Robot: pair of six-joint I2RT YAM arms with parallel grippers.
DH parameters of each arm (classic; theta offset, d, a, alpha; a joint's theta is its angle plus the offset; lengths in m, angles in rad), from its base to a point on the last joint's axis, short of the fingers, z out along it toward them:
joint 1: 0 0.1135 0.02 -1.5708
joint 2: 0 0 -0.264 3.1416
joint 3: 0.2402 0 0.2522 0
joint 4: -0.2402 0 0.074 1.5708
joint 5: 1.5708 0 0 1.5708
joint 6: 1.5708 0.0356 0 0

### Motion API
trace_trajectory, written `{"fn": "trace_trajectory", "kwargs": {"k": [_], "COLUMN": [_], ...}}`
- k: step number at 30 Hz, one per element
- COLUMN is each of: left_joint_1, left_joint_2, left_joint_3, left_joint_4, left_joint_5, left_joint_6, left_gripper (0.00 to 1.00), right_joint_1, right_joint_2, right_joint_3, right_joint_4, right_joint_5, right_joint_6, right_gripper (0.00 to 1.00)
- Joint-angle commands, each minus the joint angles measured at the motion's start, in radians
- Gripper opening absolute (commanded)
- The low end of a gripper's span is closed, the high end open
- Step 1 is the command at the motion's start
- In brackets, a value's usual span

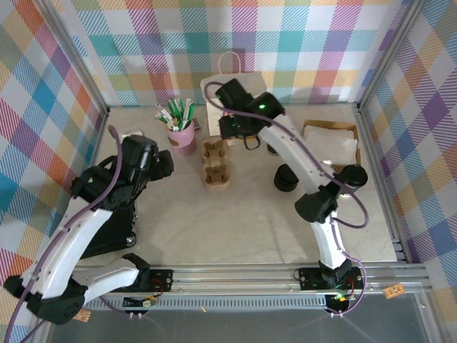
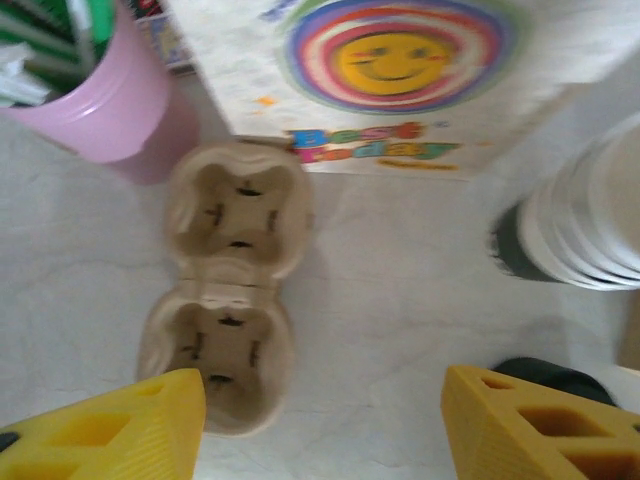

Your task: Pack the takeout coffee

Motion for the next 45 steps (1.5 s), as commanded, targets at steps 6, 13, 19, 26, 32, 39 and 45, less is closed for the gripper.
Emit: {"fn": "trace_trajectory", "kwargs": {"k": [6,13,19,26,32,39,45], "left_joint_1": [0.011,0.011,0.011,0.011,0.012,0.011,0.011], "left_joint_2": [-0.186,-0.186,-0.188,-0.186,-0.184,-0.183,-0.187], "left_joint_3": [-0.152,-0.2,-0.223,-0.242,-0.256,-0.267,-0.27], "left_joint_4": [0.01,0.017,0.038,0.057,0.071,0.08,0.074], "left_joint_5": [0.043,0.096,0.134,0.152,0.157,0.151,0.147], "left_joint_6": [-0.018,0.021,0.051,0.043,0.039,0.037,0.036], "left_gripper": [0.93,0.93,0.93,0.93,0.93,0.93,0.93], "right_joint_1": [0.067,0.071,0.071,0.049,0.033,0.028,0.03], "right_joint_2": [0.15,0.268,0.326,0.37,0.394,0.41,0.418], "right_joint_3": [0.048,0.04,0.022,0.012,0.01,0.006,0.006], "right_joint_4": [0.06,0.046,0.108,0.16,0.168,0.166,0.167], "right_joint_5": [-0.077,-0.063,-0.013,-0.008,-0.018,-0.038,-0.067], "right_joint_6": [0.111,0.149,0.121,0.136,0.147,0.144,0.145], "right_gripper": [0.59,0.6,0.55,0.54,0.54,0.5,0.48]}}
